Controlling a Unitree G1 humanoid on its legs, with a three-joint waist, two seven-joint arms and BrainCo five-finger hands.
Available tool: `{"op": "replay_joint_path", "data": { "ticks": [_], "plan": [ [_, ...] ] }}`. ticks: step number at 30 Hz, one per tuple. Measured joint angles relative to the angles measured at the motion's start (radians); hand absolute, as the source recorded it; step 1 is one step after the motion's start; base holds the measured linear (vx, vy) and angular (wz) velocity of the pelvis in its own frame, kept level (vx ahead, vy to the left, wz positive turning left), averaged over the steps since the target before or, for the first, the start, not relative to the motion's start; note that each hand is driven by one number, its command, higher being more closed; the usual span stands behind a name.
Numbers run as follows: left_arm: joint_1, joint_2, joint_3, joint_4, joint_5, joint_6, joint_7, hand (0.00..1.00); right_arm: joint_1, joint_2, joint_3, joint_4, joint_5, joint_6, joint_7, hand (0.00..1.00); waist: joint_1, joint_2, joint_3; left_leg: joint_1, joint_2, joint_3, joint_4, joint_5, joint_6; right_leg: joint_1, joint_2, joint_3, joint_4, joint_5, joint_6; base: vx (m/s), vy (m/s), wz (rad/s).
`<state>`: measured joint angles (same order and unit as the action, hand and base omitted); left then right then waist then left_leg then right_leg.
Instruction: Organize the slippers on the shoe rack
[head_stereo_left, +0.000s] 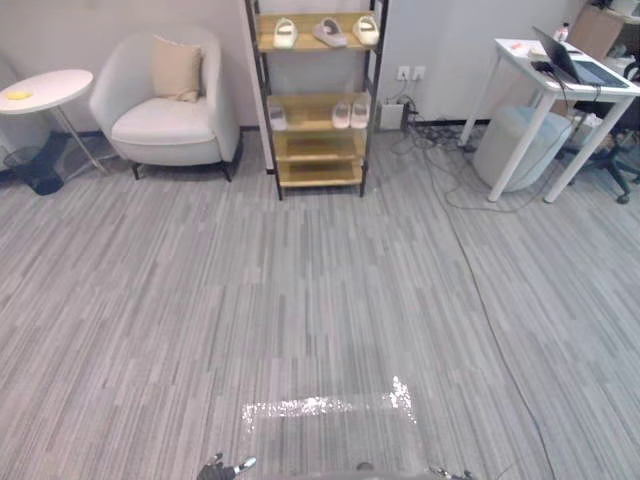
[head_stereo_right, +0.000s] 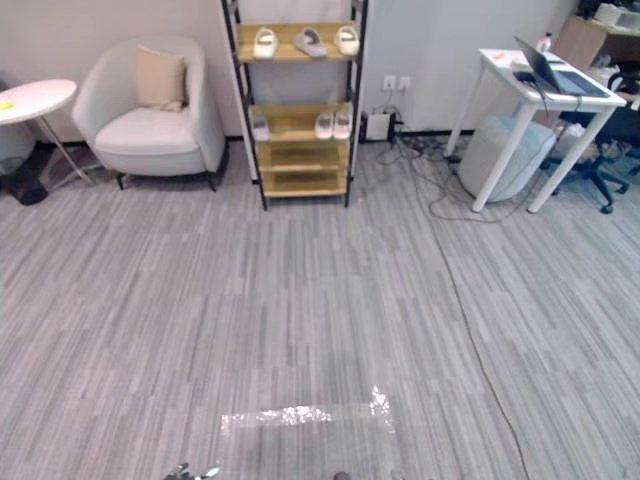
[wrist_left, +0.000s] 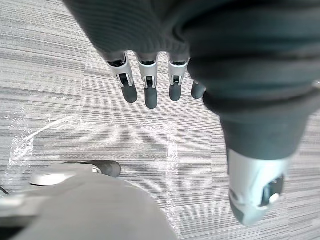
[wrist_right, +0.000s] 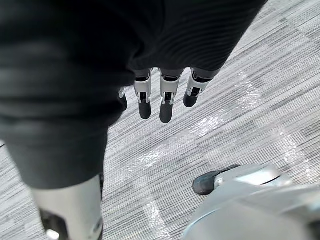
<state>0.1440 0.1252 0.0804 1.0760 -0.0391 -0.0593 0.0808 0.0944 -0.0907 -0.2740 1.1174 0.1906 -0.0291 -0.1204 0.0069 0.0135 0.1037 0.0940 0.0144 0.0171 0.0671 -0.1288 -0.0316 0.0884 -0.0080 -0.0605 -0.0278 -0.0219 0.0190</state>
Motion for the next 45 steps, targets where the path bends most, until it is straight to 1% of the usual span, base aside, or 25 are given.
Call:
{"op": "replay_joint_path", "data": {
  "ticks": [3, 8, 12, 17, 22, 27, 28, 29, 30, 31, 32, 33, 34, 35, 36, 37, 38, 39, 40, 41, 42, 43, 44, 45],
  "plan": [
    [-0.008, 0.0, 0.0, 0.003, 0.0, -0.001, 0.0, 0.0, -0.019, 0.003, 0.0, 0.0, -0.036, -0.001, 0.0, 0.0, 0.001, -0.001, 0.005, 0.017, -0.003, -0.005, -0.028, 0.013, -0.002, 0.017, -0.003, -0.01, -0.02, 0.005, 0.002, 0.0, -0.004, 0.08],
    [-0.022, 0.0, -0.002, 0.016, 0.002, -0.003, 0.0, 0.0, -0.049, 0.013, 0.0, 0.0, -0.044, -0.001, 0.0, 0.0, 0.003, -0.003, 0.019, 0.021, -0.006, -0.029, -0.06, 0.036, -0.004, 0.026, -0.005, -0.036, -0.044, 0.015, 0.004, -0.02, -0.013, 0.13],
    [-0.027, -0.001, -0.006, 0.016, 0.001, -0.003, 0.0, 0.0, -0.062, 0.027, 0.003, 0.0, -0.073, -0.001, 0.0, 0.0, 0.011, 0.0, 0.026, 0.03, -0.005, -0.036, -0.066, 0.039, -0.005, 0.039, -0.004, -0.043, -0.049, 0.014, 0.004, -0.03, -0.014, 0.07],
    [-0.032, 0.001, -0.013, 0.016, 0.001, -0.003, -0.001, 0.0, -0.064, 0.033, 0.003, 0.0, -0.074, -0.001, 0.0, 0.0, 0.02, -0.003, 0.028, 0.03, -0.006, -0.039, -0.077, 0.045, -0.004, 0.039, -0.005, -0.048, -0.053, 0.014, 0.004, -0.01, -0.004, 0.02],
    [-0.038, 0.011, -0.021, 0.015, -0.002, -0.003, 0.0, 0.0, -0.067, 0.041, 0.003, 0.0, -0.074, -0.001, -0.001, 0.0, 0.023, -0.017, 0.038, 0.029, -0.006, -0.055, -0.092, 0.052, -0.004, 0.039, -0.005, -0.069, -0.059, 0.014, 0.005, 0.0, -0.008, 0.1],
    [-0.049, 0.01, -0.021, 0.015, -0.002, -0.002, 0.001, 0.0, -0.076, 0.043, 0.003, -0.001, -0.083, -0.001, -0.008, 0.0, 0.024, -0.014, 0.046, 0.006, -0.008, -0.065, -0.074, 0.043, -0.008, 0.037, -0.008, -0.093, -0.059, 0.007, 0.007, -0.01, -0.003, 0.07],
    [-0.057, 0.011, -0.021, 0.015, -0.002, -0.002, 0.002, 0.0, -0.076, 0.044, 0.003, -0.001, -0.095, 0.0, -0.009, 0.0, 0.024, -0.016, 0.051, -0.017, -0.009, -0.071, -0.032, 0.02, -0.01, 0.035, -0.008, -0.101, -0.054, -0.001, 0.003, -0.02, -0.002, 0.18],
    [-0.066, 0.012, -0.018, 0.014, -0.002, -0.003, 0.002, 0.0, -0.082, 0.042, 0.003, -0.002, -0.113, -0.001, -0.012, 0.0, 0.025, -0.014, 0.065, -0.05, -0.004, -0.076, 0.056, -0.025, -0.015, 0.034, -0.004, -0.108, -0.033, -0.019, -0.001, -0.02, -0.004, 0.17],
    [-0.073, 0.011, -0.018, 0.014, -0.001, -0.003, 0.002, 0.0, -0.085, 0.04, 0.003, -0.002, -0.113, -0.001, -0.014, 0.0, 0.025, -0.01, 0.071, -0.065, 0.001, -0.077, 0.099, -0.049, -0.019, 0.034, 0.0, -0.112, -0.022, -0.031, -0.003, 0.01, -0.008, 0.1],
    [-0.073, 0.008, -0.013, 0.012, -0.001, -0.003, 0.002, 0.0, -0.085, 0.037, 0.003, -0.003, -0.113, -0.001, -0.017, 0.0, 0.027, -0.003, 0.075, -0.087, 0.013, -0.07, 0.169, -0.081, -0.03, 0.032, 0.008, -0.115, -0.002, -0.058, -0.008, 0.0, -0.003, 0.09],
    [-0.072, 0.008, 0.005, 0.006, -0.001, -0.002, 0.003, 0.0, -0.088, 0.038, 0.003, -0.003, -0.113, -0.001, -0.018, 0.0, 0.029, -0.005, 0.08, -0.132, 0.024, -0.032, 0.27, -0.096, -0.048, 0.021, 0.01, -0.111, 0.017, -0.083, -0.013, -0.03, -0.005, 0.06],
    [-0.071, 0.008, 0.014, -0.006, -0.001, -0.002, 0.003, 0.0, -0.09, 0.039, 0.002, -0.004, -0.113, -0.001, -0.02, 0.0, 0.032, -0.008, 0.082, -0.162, 0.027, -0.008, 0.339, -0.096, -0.049, 0.018, 0.009, -0.107, 0.029, -0.092, -0.017, -0.03, -0.005, -0.05],
    [-0.071, 0.006, 0.022, -0.028, -0.001, -0.002, 0.003, 0.0, -0.093, 0.037, 0.002, -0.004, -0.113, -0.001, -0.022, 0.0, 0.036, -0.009, 0.09, -0.204, 0.038, 0.022, 0.442, -0.093, -0.051, 0.017, 0.008, -0.096, 0.047, -0.105, -0.021, 0.04, -0.012, -0.3],
    [-0.064, -0.01, 0.051, -0.053, -0.001, -0.003, 0.004, 0.0, -0.098, 0.041, 0.002, -0.022, -0.113, 0.0, -0.031, 0.0, 0.054, 0.001, 0.107, -0.285, 0.06, 0.057, 0.618, -0.083, -0.044, 0.025, 0.007, -0.068, 0.09, -0.134, -0.035, 0.11, 0.007, -0.35],
    [-0.062, -0.016, 0.062, -0.056, -0.001, -0.003, 0.004, 0.0, -0.094, 0.041, 0.003, -0.028, -0.113, 0.001, -0.035, 0.0, 0.056, 0.001, 0.109, -0.299, 0.062, 0.062, 0.648, -0.1, -0.037, 0.026, 0.005, -0.061, 0.101, -0.141, -0.038, 0.16, 0.045, -0.35],
    [-0.053, -0.025, 0.078, -0.065, -0.002, -0.003, 0.007, 0.0, -0.094, 0.04, 0.002, -0.035, -0.113, 0.001, -0.04, 0.0, 0.055, 0.009, 0.109, -0.329, 0.058, 0.062, 0.665, -0.139, -0.022, 0.027, -0.005, -0.05, 0.121, -0.157, -0.041, 0.18, 0.091, -0.33],
    [-0.053, -0.028, 0.078, -0.066, -0.003, -0.004, 0.01, 0.0, -0.1, 0.038, 0.002, -0.036, -0.113, 0.001, -0.042, 0.0, 0.057, 0.009, 0.109, -0.363, 0.036, 0.057, 0.604, -0.152, -0.02, 0.028, -0.031, -0.034, 0.129, -0.174, -0.029, 0.18, 0.105, -0.35],
    [-0.053, -0.028, 0.077, -0.066, -0.004, -0.004, 0.01, 0.0, -0.102, 0.038, 0.003, -0.036, -0.113, 0.001, -0.043, 0.0, 0.058, 0.008, 0.109, -0.372, 0.025, 0.057, 0.565, -0.149, -0.02, 0.029, -0.039, -0.028, 0.128, -0.177, -0.025, 0.23, 0.142, -0.42],
    [-0.053, -0.029, 0.078, -0.066, -0.004, -0.005, 0.011, 0.0, -0.107, 0.037, 0.003, -0.036, -0.113, 0.001, -0.046, 0.0, 0.06, 0.008, 0.109, -0.381, 0.003, 0.055, 0.422, -0.112, -0.02, 0.034, -0.066, -0.011, 0.124, -0.19, -0.006, 0.22, 0.136, -0.29],
    [-0.053, -0.03, 0.077, -0.065, -0.004, -0.005, 0.013, 0.0, -0.108, 0.037, 0.003, -0.036, -0.113, 0.001, -0.048, 0.0, 0.06, 0.01, 0.109, -0.386, -0.01, 0.051, 0.347, -0.082, -0.024, 0.038, -0.077, -0.002, 0.123, -0.2, 0.005, 0.32, 0.207, -0.34],
    [-0.052, -0.034, 0.077, -0.065, -0.004, -0.005, 0.014, 0.0, -0.109, 0.034, 0.004, -0.036, -0.113, 0.001, -0.049, 0.0, 0.065, 0.015, 0.106, -0.388, -0.017, 0.036, 0.222, -0.022, -0.033, 0.042, -0.088, 0.013, 0.123, -0.216, 0.023, 0.37, 0.268, -0.5],
    [-0.047, -0.043, 0.078, -0.062, -0.004, -0.005, 0.015, 0.0, -0.114, 0.025, 0.006, -0.031, -0.113, 0.002, -0.051, 0.0, 0.086, 0.023, 0.102, -0.368, -0.023, 0.018, 0.148, 0.12, -0.037, 0.045, -0.092, 0.045, 0.115, -0.233, 0.046, 0.48, 0.331, -0.6],
    [-0.048, -0.038, 0.077, -0.062, -0.005, -0.007, 0.015, 0.0, -0.121, 0.034, 0.013, -0.027, -0.113, 0.002, -0.051, 0.0, 0.101, 0.01, 0.098, -0.366, -0.038, 0.038, 0.157, 0.11, 0.003, 0.05, -0.107, 0.057, 0.11, -0.238, 0.052, 0.53, 0.296, -0.6],
    [-0.061, -0.022, 0.08, -0.065, -0.005, -0.016, 0.016, 0.0, -0.134, 0.06, 0.014, -0.029, -0.113, 0.002, -0.049, 0.0, 0.108, -0.024, 0.098, -0.394, -0.052, 0.064, 0.232, 0.035, 0.028, 0.04, -0.128, 0.071, 0.164, -0.242, 0.058, 0.46, 0.202, -0.29]
  ]
}}
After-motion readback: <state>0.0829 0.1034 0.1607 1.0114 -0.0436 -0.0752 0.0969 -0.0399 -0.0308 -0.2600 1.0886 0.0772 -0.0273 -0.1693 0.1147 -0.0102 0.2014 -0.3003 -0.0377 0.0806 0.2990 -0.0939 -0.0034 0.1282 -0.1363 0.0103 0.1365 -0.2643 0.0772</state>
